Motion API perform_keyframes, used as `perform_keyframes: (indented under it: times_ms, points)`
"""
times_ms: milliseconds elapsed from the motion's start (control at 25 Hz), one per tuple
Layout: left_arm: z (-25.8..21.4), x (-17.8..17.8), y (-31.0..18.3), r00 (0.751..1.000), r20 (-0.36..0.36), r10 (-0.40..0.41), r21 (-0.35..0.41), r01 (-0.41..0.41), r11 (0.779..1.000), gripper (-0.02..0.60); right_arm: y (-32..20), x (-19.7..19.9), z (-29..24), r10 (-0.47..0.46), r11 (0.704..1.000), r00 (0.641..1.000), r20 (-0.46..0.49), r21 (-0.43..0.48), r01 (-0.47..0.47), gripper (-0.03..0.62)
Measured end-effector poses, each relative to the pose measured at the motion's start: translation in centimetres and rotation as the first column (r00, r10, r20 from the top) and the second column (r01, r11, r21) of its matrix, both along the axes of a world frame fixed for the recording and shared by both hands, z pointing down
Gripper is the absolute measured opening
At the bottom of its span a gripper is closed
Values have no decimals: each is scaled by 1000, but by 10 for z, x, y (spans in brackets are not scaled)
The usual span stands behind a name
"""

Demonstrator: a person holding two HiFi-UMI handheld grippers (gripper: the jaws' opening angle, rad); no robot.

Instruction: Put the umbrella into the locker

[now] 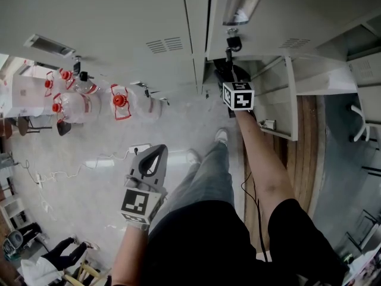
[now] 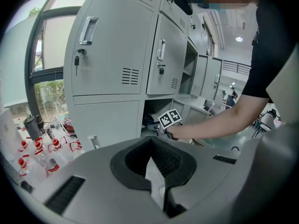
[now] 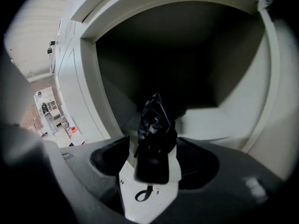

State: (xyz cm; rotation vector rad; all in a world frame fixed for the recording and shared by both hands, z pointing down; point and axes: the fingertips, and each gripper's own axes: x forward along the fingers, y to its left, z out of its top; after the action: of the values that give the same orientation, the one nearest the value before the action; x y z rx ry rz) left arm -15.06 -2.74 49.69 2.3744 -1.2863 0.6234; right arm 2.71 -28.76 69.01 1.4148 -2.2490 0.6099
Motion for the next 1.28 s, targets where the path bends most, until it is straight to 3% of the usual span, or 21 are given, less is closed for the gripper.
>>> perform_keyframes:
  times_ms: [400, 520, 720, 880, 1280]
  points:
    - [1, 6, 1, 1000, 4, 23, -1, -23, 1000, 11, 80, 19, 38, 61, 996, 997, 54, -64, -57, 296]
    - [-2, 11, 2, 999, -23, -25, -46, 24, 999, 11, 85, 23, 39, 83, 995, 994, 65, -52, -79, 222]
    - [0, 13, 6, 999, -23, -33, -58, 31, 998, 11, 79, 38, 35, 152, 988, 987, 57, -13, -151, -3]
    - [6, 9, 7, 1000, 8, 13, -20, -13, 1000, 11, 72, 36, 28, 140, 990, 987, 84, -1, -141, -5]
    - [9, 8, 4, 1000, 6, 1, -29, -1, 1000, 11, 52, 26, 20, 129, 991, 987, 99, 13, -131, -5]
